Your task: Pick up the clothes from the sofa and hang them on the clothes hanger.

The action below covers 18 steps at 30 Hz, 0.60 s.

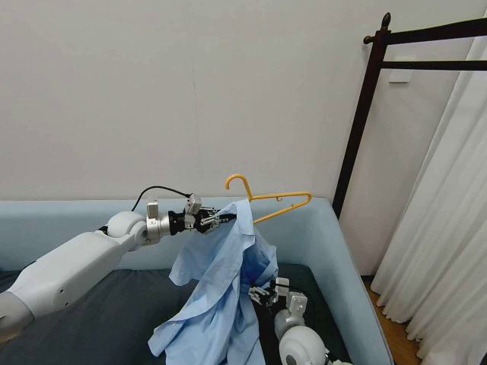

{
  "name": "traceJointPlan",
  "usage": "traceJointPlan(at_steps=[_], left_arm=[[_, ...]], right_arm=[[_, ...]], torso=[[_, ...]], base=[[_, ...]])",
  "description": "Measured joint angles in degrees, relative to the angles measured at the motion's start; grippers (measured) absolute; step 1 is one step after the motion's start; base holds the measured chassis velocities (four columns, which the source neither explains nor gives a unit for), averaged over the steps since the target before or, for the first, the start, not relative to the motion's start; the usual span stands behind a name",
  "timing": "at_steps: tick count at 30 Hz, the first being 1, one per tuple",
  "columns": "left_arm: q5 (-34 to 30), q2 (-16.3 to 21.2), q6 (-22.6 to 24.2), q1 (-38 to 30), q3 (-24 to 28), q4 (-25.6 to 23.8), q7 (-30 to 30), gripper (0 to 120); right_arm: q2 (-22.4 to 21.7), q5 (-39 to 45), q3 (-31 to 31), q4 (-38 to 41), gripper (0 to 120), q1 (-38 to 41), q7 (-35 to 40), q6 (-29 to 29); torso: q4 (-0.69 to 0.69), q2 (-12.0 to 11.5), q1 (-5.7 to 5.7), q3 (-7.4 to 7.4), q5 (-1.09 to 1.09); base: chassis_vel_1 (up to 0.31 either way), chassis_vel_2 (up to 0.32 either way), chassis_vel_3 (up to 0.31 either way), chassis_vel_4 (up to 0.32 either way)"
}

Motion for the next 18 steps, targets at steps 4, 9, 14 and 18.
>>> traceJointPlan(at_steps=[4,9,14,18], left_arm=[[0.03,0.36,0.03,0.17,-0.08,-0.73,-0.22,8],[0.23,1.14,0.10,1.05,-0.52,-1.99,-0.59,8],[0.43,1.24,0.12,1.31,-0.97,-1.64,-0.62,8],[0.64,0.72,0.12,1.33,-1.12,-0.81,-0.64,8]], right_arm=[[0.31,-0.48,-0.30,-0.24,100,1.04,1.76,0.00],[1.42,-1.75,-1.26,-1.34,92,3.21,6.79,-0.66],[1.73,-3.22,-1.48,-1.72,75,2.96,9.05,-1.59],[1.32,-3.57,-1.78,-0.72,63,2.20,9.04,-1.97]], torso=[[0.01,0.00,0.00,0.00,0.00],[0.01,0.00,0.00,0.00,0.00],[0.01,0.00,0.00,0.00,0.00],[0.00,0.00,0.00,0.00,0.00]], base=[[0.000,0.000,0.000,0.000],[0.000,0.000,0.000,0.000],[0.000,0.000,0.000,0.000],[0.000,0.000,0.000,0.000]])
